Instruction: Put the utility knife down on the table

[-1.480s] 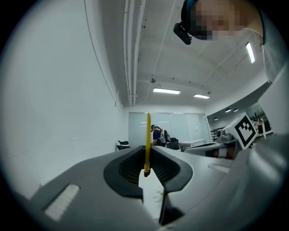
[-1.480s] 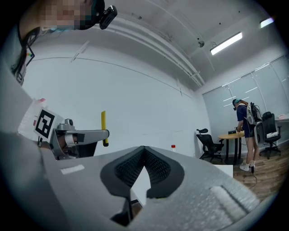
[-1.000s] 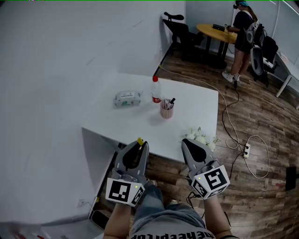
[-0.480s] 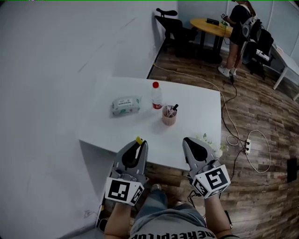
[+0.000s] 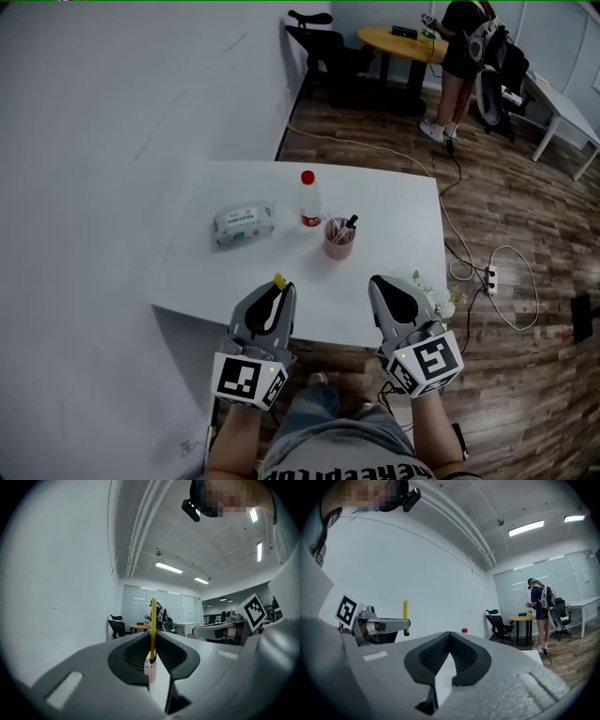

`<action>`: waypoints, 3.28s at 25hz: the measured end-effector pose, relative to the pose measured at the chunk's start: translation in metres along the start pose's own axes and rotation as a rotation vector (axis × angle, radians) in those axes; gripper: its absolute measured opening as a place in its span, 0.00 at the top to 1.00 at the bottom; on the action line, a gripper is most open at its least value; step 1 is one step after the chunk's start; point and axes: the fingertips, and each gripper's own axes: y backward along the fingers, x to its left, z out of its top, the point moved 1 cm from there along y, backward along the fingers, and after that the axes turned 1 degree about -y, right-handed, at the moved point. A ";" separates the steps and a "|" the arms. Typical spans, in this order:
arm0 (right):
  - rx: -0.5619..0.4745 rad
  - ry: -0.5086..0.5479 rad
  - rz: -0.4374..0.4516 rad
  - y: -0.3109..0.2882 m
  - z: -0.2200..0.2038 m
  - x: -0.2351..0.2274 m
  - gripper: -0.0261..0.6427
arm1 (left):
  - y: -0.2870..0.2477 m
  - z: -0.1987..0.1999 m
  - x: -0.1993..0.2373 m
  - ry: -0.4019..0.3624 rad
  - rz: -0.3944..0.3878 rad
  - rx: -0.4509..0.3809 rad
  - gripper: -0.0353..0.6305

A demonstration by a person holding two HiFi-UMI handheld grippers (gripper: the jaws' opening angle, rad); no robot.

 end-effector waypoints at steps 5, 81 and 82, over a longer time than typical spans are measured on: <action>0.022 -0.010 -0.038 -0.011 -0.006 -0.001 0.96 | -0.013 -0.014 0.013 -0.005 -0.031 0.070 0.85; 0.175 -0.009 -0.254 -0.017 -0.046 -0.016 0.96 | -0.070 -0.288 0.049 -0.607 -0.263 0.854 0.81; 0.173 -0.008 -0.254 -0.015 -0.046 -0.015 0.96 | -0.070 -0.288 0.048 -0.600 -0.260 0.851 0.80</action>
